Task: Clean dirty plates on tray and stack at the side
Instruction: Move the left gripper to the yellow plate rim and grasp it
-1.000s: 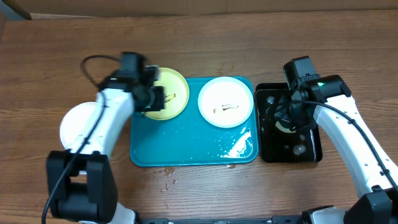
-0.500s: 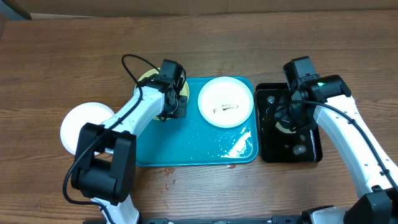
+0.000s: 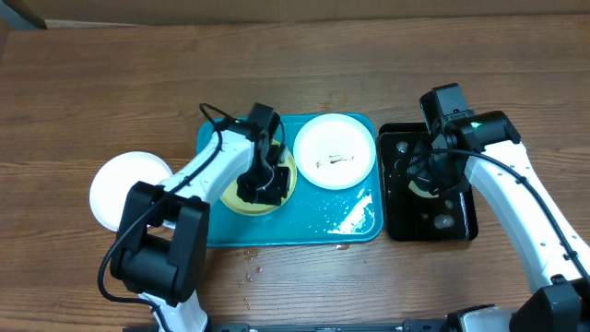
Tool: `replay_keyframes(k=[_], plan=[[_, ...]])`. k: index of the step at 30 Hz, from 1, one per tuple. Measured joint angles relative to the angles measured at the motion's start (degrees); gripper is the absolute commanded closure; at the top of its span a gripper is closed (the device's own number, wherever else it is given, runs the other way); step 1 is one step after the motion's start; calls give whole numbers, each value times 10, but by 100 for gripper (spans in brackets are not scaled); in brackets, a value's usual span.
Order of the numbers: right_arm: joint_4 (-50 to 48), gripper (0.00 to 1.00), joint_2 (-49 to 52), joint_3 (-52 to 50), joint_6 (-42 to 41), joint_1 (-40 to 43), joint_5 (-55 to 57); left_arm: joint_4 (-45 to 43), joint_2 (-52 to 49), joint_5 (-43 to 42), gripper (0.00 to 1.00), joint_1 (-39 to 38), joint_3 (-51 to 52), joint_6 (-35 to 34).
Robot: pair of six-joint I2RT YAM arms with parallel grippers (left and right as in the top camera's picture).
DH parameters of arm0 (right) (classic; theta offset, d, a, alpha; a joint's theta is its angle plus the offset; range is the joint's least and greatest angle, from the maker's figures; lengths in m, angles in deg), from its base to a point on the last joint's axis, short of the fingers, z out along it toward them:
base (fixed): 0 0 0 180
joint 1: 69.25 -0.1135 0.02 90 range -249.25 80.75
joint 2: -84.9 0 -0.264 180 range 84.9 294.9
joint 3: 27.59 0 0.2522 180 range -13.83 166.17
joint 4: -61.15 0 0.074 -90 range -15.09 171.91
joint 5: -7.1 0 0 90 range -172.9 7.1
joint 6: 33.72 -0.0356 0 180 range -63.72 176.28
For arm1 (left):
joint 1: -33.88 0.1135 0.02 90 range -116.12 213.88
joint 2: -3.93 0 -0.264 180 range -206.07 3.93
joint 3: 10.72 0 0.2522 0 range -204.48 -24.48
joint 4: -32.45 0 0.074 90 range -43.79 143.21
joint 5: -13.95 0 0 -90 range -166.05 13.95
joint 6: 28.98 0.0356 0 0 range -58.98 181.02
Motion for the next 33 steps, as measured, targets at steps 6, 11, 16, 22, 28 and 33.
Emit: replay_keyframes(k=[6,11,16,22,28,33], plan=[[0,96,0,0,0,0,0,27,1,-18,96,-6,0,0],[0,96,0,0,0,0,0,32,43,9,82,19,0,-7],[0,96,0,0,0,0,0,29,125,68,53,88,-10,-17],[0,96,0,0,0,0,0,-3,143,110,53,171,-19,3],[1,96,0,0,0,0,0,-42,90,119,55,194,-19,36],[1,96,0,0,0,0,0,-60,35,120,59,195,-19,56]])
